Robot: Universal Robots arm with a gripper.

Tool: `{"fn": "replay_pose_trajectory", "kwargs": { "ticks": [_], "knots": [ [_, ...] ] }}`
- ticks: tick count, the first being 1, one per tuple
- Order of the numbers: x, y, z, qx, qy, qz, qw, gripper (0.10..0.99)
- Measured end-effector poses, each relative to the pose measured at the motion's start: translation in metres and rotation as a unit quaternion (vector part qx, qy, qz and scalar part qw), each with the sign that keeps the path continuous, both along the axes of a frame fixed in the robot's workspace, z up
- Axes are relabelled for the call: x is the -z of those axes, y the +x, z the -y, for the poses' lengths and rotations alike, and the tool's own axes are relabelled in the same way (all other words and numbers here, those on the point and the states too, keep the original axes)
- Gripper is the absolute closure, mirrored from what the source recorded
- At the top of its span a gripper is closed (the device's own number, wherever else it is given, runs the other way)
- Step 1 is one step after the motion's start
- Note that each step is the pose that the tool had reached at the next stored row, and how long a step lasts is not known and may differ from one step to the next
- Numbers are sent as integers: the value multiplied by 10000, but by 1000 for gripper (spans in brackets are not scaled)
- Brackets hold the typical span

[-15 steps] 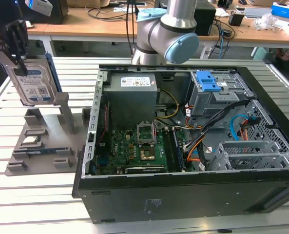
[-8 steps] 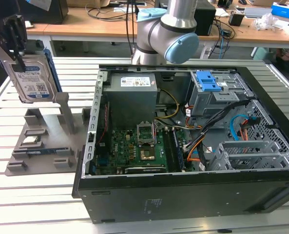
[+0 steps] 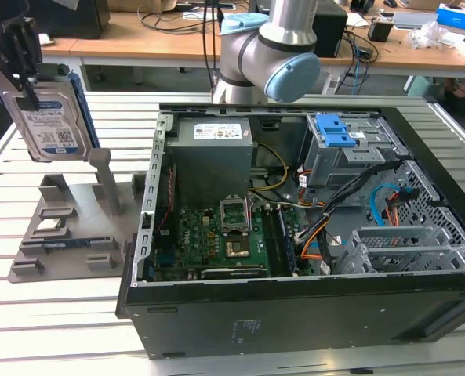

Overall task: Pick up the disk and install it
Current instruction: 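Pick up the disk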

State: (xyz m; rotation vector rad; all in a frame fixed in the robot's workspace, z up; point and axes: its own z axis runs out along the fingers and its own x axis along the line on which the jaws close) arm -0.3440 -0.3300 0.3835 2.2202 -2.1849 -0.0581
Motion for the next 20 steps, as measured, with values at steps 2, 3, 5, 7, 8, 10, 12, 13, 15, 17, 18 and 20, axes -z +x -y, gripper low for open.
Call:
{"fn": "replay_pose_trajectory", "kwargs": {
  "ticks": [2,3,5,7,8,10,12,13,15,17,18,20],
  "knots": [
    [-22,1,0,0,0,0,10000,722],
    [-29,1,0,0,0,0,10000,722],
    [-44,1,0,0,0,0,10000,722],
    [-58,2,0,0,0,0,10000,722],
    [-65,2,0,0,0,-1,10000,722],
    [-84,2,0,0,0,0,10000,722],
    [-99,3,0,0,0,0,10000,722],
    [-105,4,0,0,0,0,10000,722],
    [-129,6,0,0,0,0,10000,722],
    [-148,7,0,0,0,0,10000,722],
    [-159,7,0,0,0,0,10000,722],
    [-182,8,0,0,0,0,10000,722]
  ]
}}
